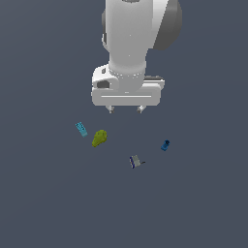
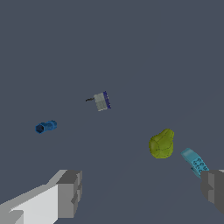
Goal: Pick up a designated object from a clutter of objects.
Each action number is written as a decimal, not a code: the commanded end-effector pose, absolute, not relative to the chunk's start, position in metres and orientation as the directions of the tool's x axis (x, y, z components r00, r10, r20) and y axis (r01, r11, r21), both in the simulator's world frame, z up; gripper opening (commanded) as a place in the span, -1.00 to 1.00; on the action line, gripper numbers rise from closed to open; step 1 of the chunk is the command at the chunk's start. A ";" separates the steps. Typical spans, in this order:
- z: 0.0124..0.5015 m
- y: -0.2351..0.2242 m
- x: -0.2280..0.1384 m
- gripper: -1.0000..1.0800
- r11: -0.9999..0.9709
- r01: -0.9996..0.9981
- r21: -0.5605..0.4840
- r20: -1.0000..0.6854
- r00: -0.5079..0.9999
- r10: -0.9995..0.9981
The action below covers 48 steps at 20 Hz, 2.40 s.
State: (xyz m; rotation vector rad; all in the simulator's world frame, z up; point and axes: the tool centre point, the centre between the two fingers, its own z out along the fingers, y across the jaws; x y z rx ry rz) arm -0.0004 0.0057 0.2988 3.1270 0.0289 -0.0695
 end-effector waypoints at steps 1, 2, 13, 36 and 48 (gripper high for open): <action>0.299 0.006 0.000 0.92 -1.000 0.019 0.013 -0.045 0.999 0.018; 0.299 0.006 0.000 0.92 -1.000 0.020 0.014 -0.045 0.999 0.019; 0.306 0.011 0.000 0.92 -0.997 0.073 0.031 -0.053 0.996 0.071; 0.191 -0.060 -0.010 0.92 -0.874 -0.486 -0.001 -0.031 0.874 -0.486; 0.117 -0.114 -0.043 0.92 -0.590 -0.808 -0.002 -0.013 0.590 -0.808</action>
